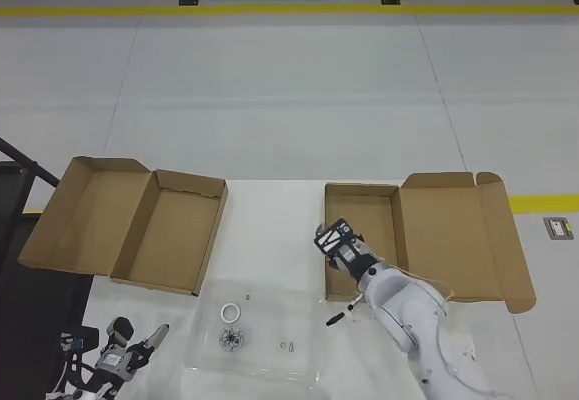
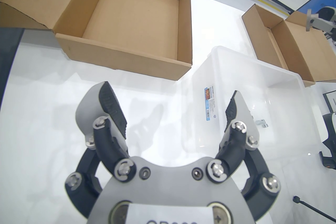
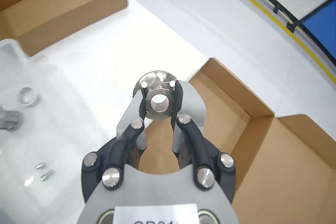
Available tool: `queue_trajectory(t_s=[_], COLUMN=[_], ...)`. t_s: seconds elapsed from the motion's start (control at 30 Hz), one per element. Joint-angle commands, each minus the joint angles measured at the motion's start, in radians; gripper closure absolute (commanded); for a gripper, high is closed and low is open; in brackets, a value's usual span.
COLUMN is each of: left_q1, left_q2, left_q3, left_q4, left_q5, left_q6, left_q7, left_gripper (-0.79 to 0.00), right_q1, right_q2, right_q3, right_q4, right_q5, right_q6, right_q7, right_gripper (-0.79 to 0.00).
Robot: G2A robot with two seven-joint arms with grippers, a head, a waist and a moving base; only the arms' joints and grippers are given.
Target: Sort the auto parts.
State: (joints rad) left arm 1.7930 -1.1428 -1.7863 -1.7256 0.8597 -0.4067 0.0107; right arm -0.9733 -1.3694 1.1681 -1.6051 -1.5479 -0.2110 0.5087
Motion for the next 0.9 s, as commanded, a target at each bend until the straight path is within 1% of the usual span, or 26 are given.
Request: queue_trajectory(t_s=[0.0, 0.1, 0.23, 0.37, 0.5, 0.6, 0.63, 0.67, 0.7, 0.73, 0.77, 0.83, 0.87], left_q1=[0.0, 0.0, 0.0, 0.0, 0.0, 0.0, 0.0, 0.0, 0.0, 0.0, 0.0, 0.0, 0.0], left_q2=[0.0, 0.0, 0.0, 0.0, 0.0, 0.0, 0.0, 0.0, 0.0, 0.0, 0.0, 0.0, 0.0], left_q3=[0.0, 0.0, 0.0, 0.0, 0.0, 0.0, 0.0, 0.0, 0.0, 0.0, 0.0, 0.0, 0.0], left_q4=[0.0, 0.0, 0.0, 0.0, 0.0, 0.0, 0.0, 0.0, 0.0, 0.0, 0.0, 0.0, 0.0], left_q5=[0.0, 0.0, 0.0, 0.0, 0.0, 0.0, 0.0, 0.0, 0.0, 0.0, 0.0, 0.0, 0.0], left_q6=[0.0, 0.0, 0.0, 0.0, 0.0, 0.0, 0.0, 0.0, 0.0, 0.0, 0.0, 0.0, 0.0], left_q7=[0.0, 0.0, 0.0, 0.0, 0.0, 0.0, 0.0, 0.0, 0.0, 0.0, 0.0, 0.0, 0.0], left_gripper=[-0.785, -0.785, -0.785, -0.785, -0.785, -0.785, -0.785, -0.785, -0.785, -0.785, -0.785, -0.785, -0.785], right_q1=[0.048, 0.125, 0.235, 0.322, 0.373, 0.399, 0.405, 0.41, 0.416, 0.42, 0.423, 0.427, 0.428], right_q2=[-0.003, -0.01, -0.031, -0.054, -0.072, -0.082, -0.085, -0.087, -0.089, -0.091, -0.092, -0.094, -0.094], right_q3=[0.007, 0.007, -0.028, -0.07, -0.099, -0.112, -0.115, -0.117, -0.119, -0.12, -0.122, -0.121, -0.119], right_q4=[0.079, 0.21, 0.399, 0.567, 0.665, 0.709, 0.719, 0.728, 0.737, 0.744, 0.75, 0.76, 0.762], right_q5=[0.015, 0.04, 0.059, 0.09, 0.105, 0.111, 0.116, 0.12, 0.12, 0.12, 0.121, 0.124, 0.125], right_q6=[0.004, 0.017, 0.096, 0.134, 0.163, 0.183, 0.187, 0.189, 0.192, 0.195, 0.196, 0.199, 0.202], right_q7=[-0.007, 0.007, 0.096, 0.129, 0.129, 0.16, 0.162, 0.166, 0.169, 0.172, 0.172, 0.174, 0.177], right_gripper=[0.0, 0.0, 0.0, 0.0, 0.0, 0.0, -0.092, -0.286, -0.376, -0.517, -0.603, -0.625, -0.653])
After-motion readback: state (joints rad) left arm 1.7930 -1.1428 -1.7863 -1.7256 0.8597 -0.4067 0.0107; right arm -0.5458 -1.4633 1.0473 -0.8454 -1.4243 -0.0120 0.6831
